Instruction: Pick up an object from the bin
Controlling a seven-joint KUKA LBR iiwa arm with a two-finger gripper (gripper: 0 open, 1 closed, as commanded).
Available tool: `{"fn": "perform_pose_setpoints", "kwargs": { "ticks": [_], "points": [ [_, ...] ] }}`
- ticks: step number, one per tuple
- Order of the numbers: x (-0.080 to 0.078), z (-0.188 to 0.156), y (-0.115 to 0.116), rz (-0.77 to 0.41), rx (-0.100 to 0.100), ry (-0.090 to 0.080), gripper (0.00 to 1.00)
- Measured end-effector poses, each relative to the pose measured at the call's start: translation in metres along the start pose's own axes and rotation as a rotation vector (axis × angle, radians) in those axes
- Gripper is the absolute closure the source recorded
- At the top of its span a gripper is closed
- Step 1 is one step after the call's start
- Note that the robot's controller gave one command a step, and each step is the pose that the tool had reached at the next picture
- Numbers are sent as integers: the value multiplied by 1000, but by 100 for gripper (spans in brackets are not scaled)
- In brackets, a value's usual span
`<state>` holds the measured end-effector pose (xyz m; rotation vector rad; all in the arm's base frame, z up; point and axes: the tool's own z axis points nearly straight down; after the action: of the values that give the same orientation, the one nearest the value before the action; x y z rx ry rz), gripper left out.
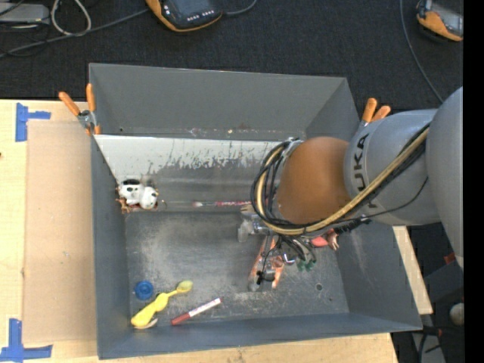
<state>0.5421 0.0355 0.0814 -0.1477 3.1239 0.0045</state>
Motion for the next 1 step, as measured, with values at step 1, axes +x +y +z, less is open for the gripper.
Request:
{"fn": "perform_pose_setpoints", "kwargs": {
  "ticks": [1],
  "points": [
    [2, -7, -55, 231, -3, 2, 0]
  ]
}}
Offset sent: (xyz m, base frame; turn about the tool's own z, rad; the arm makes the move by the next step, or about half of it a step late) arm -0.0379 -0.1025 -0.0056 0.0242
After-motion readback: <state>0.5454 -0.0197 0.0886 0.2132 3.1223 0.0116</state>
